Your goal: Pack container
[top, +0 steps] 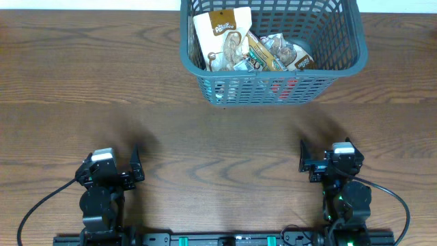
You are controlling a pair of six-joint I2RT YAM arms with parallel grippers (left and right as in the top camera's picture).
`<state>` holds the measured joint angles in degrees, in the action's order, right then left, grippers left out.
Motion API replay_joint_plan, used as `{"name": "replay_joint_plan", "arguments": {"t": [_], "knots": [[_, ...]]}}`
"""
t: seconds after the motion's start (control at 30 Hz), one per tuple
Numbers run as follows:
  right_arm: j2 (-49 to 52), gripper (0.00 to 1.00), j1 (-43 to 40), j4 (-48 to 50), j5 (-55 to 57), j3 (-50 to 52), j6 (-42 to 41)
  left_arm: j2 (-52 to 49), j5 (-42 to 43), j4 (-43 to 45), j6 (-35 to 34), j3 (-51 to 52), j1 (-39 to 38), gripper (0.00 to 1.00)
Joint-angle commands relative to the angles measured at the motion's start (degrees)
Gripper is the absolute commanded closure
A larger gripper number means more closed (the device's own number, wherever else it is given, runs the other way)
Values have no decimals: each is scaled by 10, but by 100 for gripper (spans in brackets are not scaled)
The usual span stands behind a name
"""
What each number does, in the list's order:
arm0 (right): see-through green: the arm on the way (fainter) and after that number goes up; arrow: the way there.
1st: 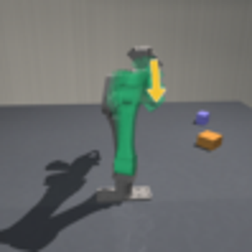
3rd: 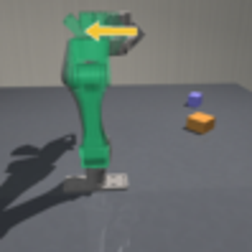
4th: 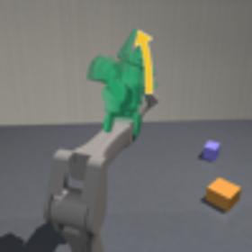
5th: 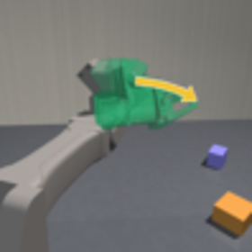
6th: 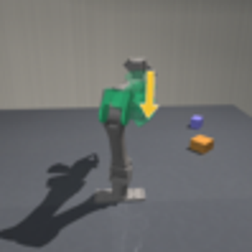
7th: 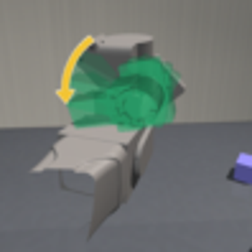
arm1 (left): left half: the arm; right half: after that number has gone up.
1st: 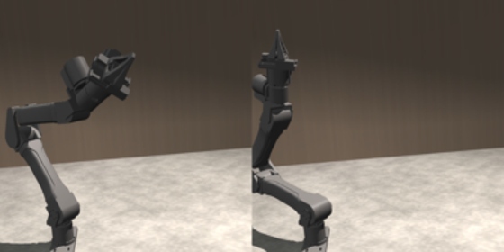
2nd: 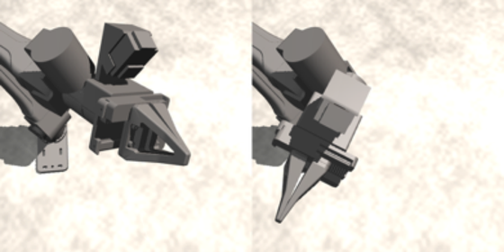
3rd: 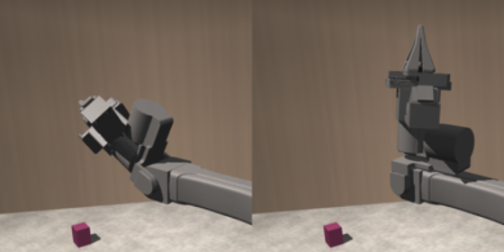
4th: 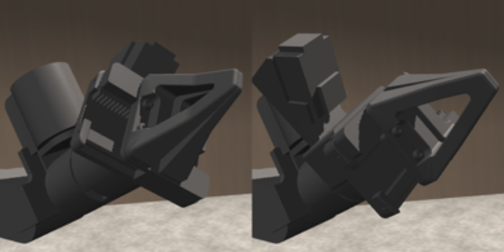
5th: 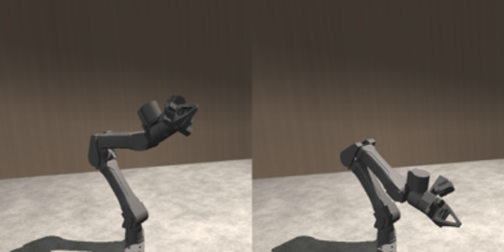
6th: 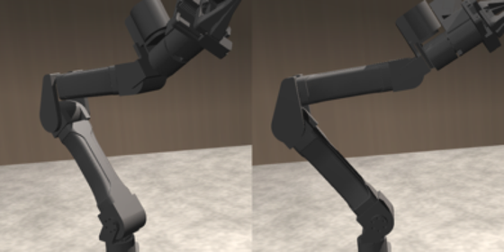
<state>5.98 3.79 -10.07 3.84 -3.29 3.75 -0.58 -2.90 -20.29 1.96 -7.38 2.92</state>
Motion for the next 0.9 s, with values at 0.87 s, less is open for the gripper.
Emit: {"name": "replay_joint_plan", "arguments": {"t": [0.87], "knots": [[-57, 1, 4, 0, -2, 3, 17, 4, 8, -2, 4, 12, 3, 1]]}}
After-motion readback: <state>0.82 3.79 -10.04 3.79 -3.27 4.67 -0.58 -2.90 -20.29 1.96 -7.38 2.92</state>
